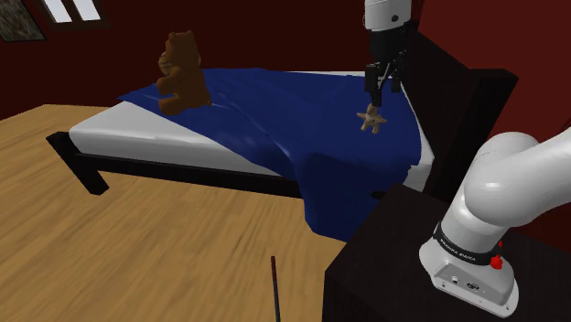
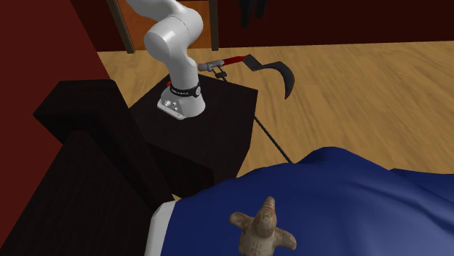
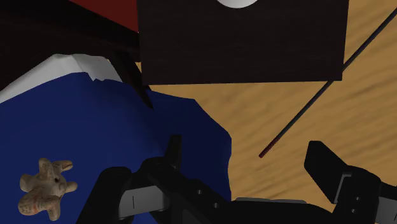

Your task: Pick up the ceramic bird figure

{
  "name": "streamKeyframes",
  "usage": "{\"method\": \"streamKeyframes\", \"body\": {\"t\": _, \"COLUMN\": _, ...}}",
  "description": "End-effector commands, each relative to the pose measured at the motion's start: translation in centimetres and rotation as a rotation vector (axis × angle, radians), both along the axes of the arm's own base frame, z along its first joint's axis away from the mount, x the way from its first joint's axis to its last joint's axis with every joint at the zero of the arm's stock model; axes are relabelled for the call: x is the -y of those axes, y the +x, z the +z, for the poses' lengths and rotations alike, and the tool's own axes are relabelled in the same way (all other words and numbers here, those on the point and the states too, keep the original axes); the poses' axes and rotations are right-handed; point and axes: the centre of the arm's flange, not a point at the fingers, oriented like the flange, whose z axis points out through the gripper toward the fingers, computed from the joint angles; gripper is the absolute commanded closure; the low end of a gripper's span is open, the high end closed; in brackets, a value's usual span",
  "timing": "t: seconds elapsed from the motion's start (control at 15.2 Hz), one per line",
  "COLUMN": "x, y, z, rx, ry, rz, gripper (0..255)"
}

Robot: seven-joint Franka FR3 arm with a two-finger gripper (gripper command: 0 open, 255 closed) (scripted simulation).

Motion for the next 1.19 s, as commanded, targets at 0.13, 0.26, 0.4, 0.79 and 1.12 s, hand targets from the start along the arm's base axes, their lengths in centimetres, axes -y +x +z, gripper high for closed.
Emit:
{"method": "streamKeyframes", "body": {"t": 0.13, "x": 2.1, "y": 1.1, "z": -1.1, "rx": 0.001, "ry": 0.004, "rz": 0.005, "gripper": 0}}
{"method": "streamKeyframes", "body": {"t": 0.26, "x": 4.3, "y": 2.3, "z": -2.2, "rx": 0.002, "ry": 0.008, "rz": 0.011, "gripper": 0}}
{"method": "streamKeyframes", "body": {"t": 0.4, "x": 6.4, "y": 3.5, "z": -3.3, "rx": 0.003, "ry": 0.013, "rz": 0.016, "gripper": 0}}
{"method": "streamKeyframes", "body": {"t": 0.79, "x": 12.7, "y": 7.0, "z": -6.8, "rx": 0.006, "ry": 0.025, "rz": 0.033, "gripper": 0}}
{"method": "streamKeyframes", "body": {"t": 1.12, "x": 17.9, "y": 10.1, "z": -9.7, "rx": 0.009, "ry": 0.036, "rz": 0.047, "gripper": 0}}
